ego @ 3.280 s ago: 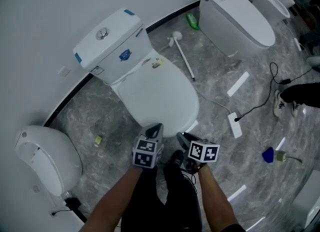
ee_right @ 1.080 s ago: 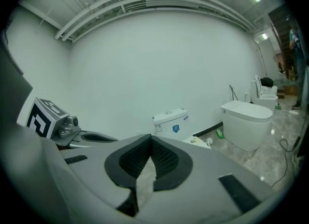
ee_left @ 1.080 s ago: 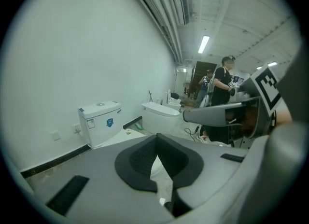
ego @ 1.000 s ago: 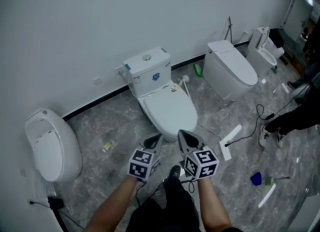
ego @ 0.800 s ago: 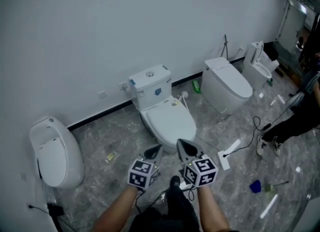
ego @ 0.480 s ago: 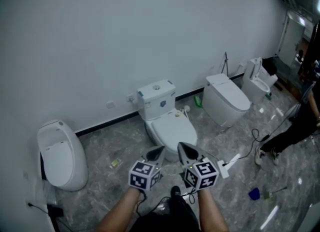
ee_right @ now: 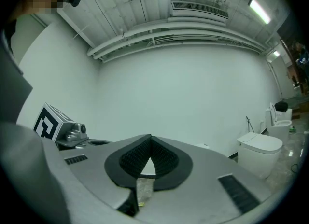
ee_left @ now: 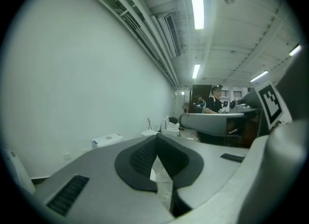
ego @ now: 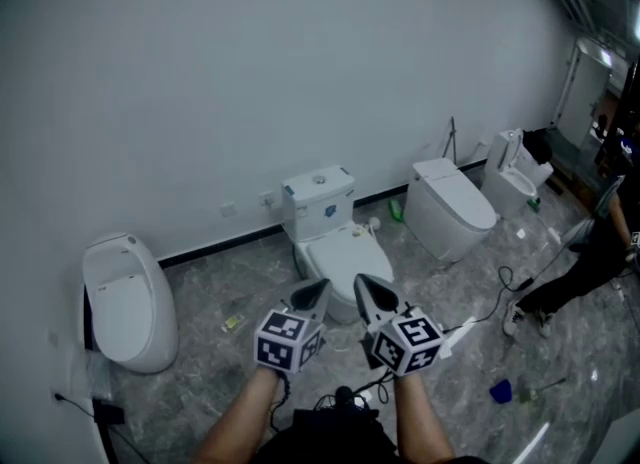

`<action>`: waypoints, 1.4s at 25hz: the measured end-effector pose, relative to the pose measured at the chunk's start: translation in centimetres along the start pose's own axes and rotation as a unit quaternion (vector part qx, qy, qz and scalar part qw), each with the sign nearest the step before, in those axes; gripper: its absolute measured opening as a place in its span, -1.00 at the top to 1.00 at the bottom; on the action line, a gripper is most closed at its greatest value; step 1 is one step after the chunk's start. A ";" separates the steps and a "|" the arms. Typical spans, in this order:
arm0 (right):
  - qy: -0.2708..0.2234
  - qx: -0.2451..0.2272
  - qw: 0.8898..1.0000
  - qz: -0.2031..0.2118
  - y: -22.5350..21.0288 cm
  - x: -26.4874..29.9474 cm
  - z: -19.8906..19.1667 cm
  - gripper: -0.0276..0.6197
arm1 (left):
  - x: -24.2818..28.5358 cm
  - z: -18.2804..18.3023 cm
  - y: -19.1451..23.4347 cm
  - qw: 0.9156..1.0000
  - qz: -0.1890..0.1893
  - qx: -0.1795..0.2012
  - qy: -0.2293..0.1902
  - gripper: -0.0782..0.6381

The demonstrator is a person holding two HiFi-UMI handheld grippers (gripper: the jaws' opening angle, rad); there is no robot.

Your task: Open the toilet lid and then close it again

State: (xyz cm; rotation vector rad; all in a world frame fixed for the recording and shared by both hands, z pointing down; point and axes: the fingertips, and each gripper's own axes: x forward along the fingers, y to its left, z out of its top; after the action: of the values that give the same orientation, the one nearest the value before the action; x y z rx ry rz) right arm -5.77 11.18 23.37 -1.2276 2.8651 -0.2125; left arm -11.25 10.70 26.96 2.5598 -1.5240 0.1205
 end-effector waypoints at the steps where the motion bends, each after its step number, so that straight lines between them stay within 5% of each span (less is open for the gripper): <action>1: 0.000 0.001 1.000 0.003 0.3 -0.1 0.2 0.89 | -0.3 0.2 0.1 1.000 0.002 -0.001 -0.002 0.76; 35: -0.009 -0.024 0.999 0.020 1.2 -2.7 2.6 0.89 | -2.2 2.6 -3.0 0.999 -0.005 0.023 -0.023 0.76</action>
State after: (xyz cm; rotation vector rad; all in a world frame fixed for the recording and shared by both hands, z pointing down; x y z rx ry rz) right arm -4.66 13.64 20.55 -1.1724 2.8923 -0.1335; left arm -9.72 13.51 23.82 2.6229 -1.5434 0.0977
